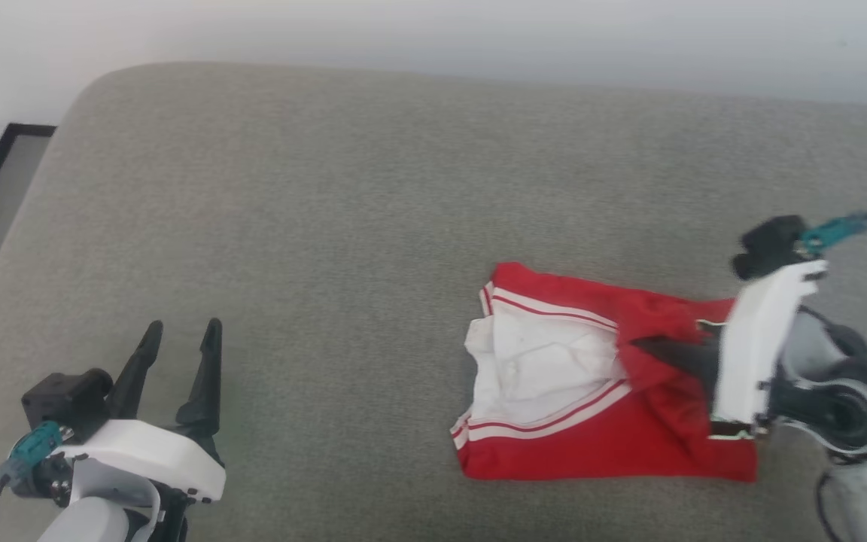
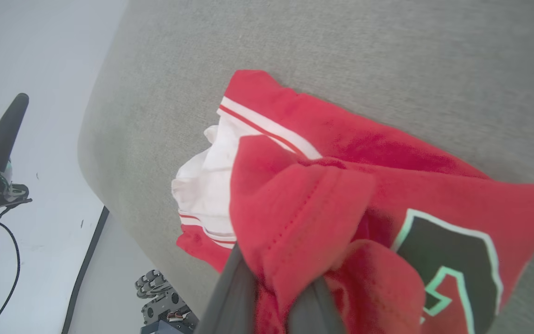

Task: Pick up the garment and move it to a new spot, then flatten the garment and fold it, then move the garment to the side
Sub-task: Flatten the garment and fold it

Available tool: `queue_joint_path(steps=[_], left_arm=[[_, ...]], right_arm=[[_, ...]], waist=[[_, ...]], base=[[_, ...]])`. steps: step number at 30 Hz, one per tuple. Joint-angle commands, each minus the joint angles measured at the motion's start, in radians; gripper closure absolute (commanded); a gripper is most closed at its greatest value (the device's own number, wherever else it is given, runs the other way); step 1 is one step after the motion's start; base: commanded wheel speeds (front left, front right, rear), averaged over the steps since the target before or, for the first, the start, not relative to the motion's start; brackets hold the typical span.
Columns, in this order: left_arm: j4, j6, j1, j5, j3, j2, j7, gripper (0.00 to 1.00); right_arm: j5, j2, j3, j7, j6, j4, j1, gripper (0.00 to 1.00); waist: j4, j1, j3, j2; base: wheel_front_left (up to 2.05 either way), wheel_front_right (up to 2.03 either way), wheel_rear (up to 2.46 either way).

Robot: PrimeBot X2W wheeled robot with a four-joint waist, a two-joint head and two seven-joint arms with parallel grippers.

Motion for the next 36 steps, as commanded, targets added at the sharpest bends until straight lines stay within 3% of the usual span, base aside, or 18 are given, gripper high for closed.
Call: queue_joint_path(steps=[1, 11, 12, 13, 14, 18, 28, 36], left_arm=[[0.002, -0.003, -0.014, 0.014, 0.001, 0.0, 0.001, 0.0], [0.044, -0.024, -0.055, 0.02, -0.033, -0.038, -0.002, 0.0], [0.049, -0.024, -0.056, 0.018, -0.034, -0.043, -0.002, 0.0], [0.053, -0.025, -0.059, 0.017, -0.034, -0.046, -0.003, 0.0], [0.056, -0.026, -0.061, 0.017, -0.034, -0.048, -0.004, 0.0], [0.069, -0.032, -0.052, 0.01, -0.023, -0.049, -0.006, 0.0], [0.079, -0.029, -0.004, 0.008, 0.021, -0.032, -0.012, 0.0], [0.077, -0.028, 0.054, 0.028, 0.06, -0.014, -0.015, 0.0]], right_arm=[[-0.003, 0.007, 0.01, -0.005, 0.0, 0.008, -0.011, 1.0], [-0.017, 0.052, 0.161, -0.083, 0.0, 0.154, -0.11, 1.0], [-0.02, 0.053, 0.17, -0.092, 0.0, 0.169, -0.119, 0.91], [-0.019, 0.056, 0.176, -0.101, 0.0, 0.184, -0.129, 0.37], [-0.013, 0.06, 0.175, -0.108, 0.0, 0.199, -0.135, 0.0], [0.001, 0.05, 0.199, -0.103, 0.0, 0.199, -0.152, 0.0], [-0.001, -0.029, 0.159, -0.178, 0.0, 0.046, -0.121, 0.0], [-0.046, -0.136, 0.109, -0.435, 0.0, -0.007, -0.048, 0.0]], waist=[[0.016, 0.0, 0.0, -0.0001], [0.093, 0.0, -0.001, -0.0001], [0.096, 0.0, -0.002, -0.0001], [0.097, 0.0, -0.003, -0.0001], [0.097, 0.0, -0.005, -0.0001], [0.082, 0.0, -0.016, -0.0001], [-0.005, 0.0, -0.066, -0.0001], [-0.103, 0.0, -0.114, -0.0001]], base=[[0.0, 0.0, 0.0], [0.0, 0.0, 0.0], [0.0, 0.0, 0.0], [0.0, 0.0, 0.0], [0.0, 0.0, 0.0], [0.0, 0.0, 0.0], [0.0, 0.0, 0.0], [0.0, 0.0, 0.0]])
